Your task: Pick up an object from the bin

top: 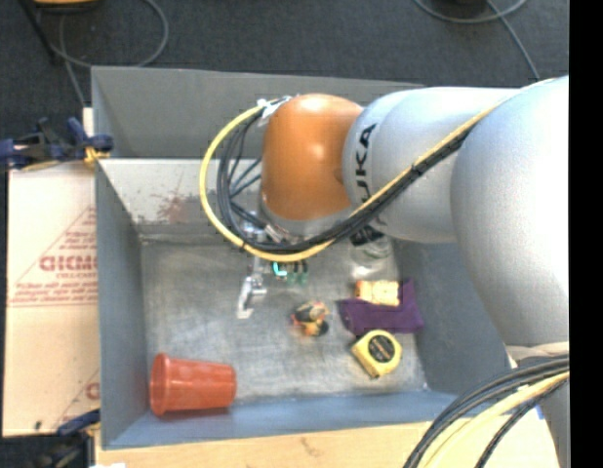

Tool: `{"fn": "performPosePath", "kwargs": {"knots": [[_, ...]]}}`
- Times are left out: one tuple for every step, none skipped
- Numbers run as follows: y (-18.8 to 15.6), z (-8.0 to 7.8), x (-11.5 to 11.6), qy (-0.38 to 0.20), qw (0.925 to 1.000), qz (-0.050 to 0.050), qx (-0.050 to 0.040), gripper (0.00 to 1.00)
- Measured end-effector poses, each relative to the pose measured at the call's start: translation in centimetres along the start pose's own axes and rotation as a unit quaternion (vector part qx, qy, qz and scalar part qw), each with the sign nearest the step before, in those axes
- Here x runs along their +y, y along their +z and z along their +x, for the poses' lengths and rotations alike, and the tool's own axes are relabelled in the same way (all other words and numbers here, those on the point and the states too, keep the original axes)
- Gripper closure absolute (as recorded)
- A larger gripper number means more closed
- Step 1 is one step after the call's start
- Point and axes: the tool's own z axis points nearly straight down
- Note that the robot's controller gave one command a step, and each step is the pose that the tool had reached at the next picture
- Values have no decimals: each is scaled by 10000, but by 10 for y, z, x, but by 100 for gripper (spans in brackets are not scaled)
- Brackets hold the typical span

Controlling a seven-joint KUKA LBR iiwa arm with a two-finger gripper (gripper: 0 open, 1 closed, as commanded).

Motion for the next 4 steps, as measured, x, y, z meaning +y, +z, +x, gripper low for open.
{"fn": "performPosePath", "kwargs": {"knots": [[-4, -2, 0, 10, 10000, -5, -37, 0], [5, -5, -23, -244, 9997, -13, -50, 0], [8, 5, -60, 42, 10000, 4, -27, 0], [23, -2, -81, 1335, 9910, -7, -42, 0]]}}
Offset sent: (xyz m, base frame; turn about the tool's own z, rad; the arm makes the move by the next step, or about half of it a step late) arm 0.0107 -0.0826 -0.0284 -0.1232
